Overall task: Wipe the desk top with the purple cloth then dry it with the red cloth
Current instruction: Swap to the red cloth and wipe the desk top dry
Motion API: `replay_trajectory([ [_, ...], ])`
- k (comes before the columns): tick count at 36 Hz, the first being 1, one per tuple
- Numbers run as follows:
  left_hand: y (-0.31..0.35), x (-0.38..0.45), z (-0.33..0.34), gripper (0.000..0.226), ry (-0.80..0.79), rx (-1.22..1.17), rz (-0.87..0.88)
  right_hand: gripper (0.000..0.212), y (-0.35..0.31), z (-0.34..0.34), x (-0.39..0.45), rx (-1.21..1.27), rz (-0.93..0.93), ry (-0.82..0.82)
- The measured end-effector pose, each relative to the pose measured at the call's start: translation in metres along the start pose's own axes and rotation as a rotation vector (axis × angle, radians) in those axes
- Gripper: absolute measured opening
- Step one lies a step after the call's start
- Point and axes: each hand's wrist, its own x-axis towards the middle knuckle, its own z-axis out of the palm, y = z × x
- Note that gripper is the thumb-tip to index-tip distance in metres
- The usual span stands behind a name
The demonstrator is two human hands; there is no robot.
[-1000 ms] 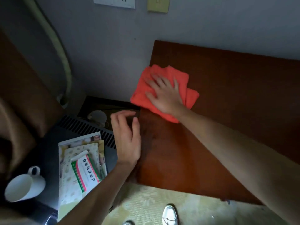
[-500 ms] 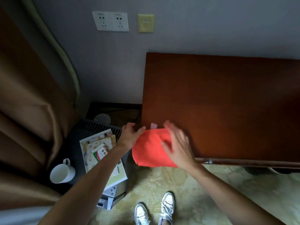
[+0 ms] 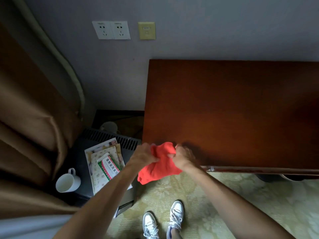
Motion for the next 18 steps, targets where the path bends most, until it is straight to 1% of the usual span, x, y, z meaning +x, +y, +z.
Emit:
replay_trajectory([
  [2, 0.006, 0.002, -0.025, 0.051, -0.002, -0.048, 0.016, 0.046, -0.001, -0.03, 0.0, 0.004, -0.031, 0.044],
  [3, 0.009, 0.003, -0.039, 0.052, 0.022, -0.091, 0.05, 0.042, -0.002, -0.046, 0.001, 0.043, -0.063, 0.08],
  [6, 0.02, -0.001, -0.078, 0.057, 0.155, -0.193, 0.237, 0.033, -0.004, -0.089, 0.004, 0.302, -0.252, 0.26],
  [8, 0.03, -0.013, -0.094, 0.047, 0.286, -0.095, 0.409, 0.027, -0.007, -0.105, 0.0, 0.439, -0.368, 0.335],
  [10, 0.035, -0.023, -0.096, 0.041, 0.412, 0.032, 0.537, 0.029, -0.007, -0.112, -0.005, 0.488, -0.455, 0.355],
  [12, 0.031, -0.026, -0.084, 0.037, 0.518, 0.113, 0.612, 0.031, -0.001, -0.107, -0.006, 0.459, -0.555, 0.38],
  [14, 0.018, -0.02, -0.06, 0.037, 0.562, 0.219, 0.637, 0.034, 0.012, -0.091, -0.004, 0.333, -0.639, 0.402],
  [15, 0.01, -0.016, -0.046, 0.037, 0.545, 0.273, 0.639, 0.037, 0.021, -0.081, -0.003, 0.252, -0.663, 0.399],
  [16, 0.0, -0.009, -0.031, 0.037, 0.515, 0.313, 0.645, 0.038, 0.031, -0.069, 0.0, 0.168, -0.666, 0.362],
  [18, -0.019, -0.002, -0.004, 0.039, 0.364, 0.346, 0.621, 0.035, 0.051, -0.047, 0.0, -0.006, -0.639, 0.2],
])
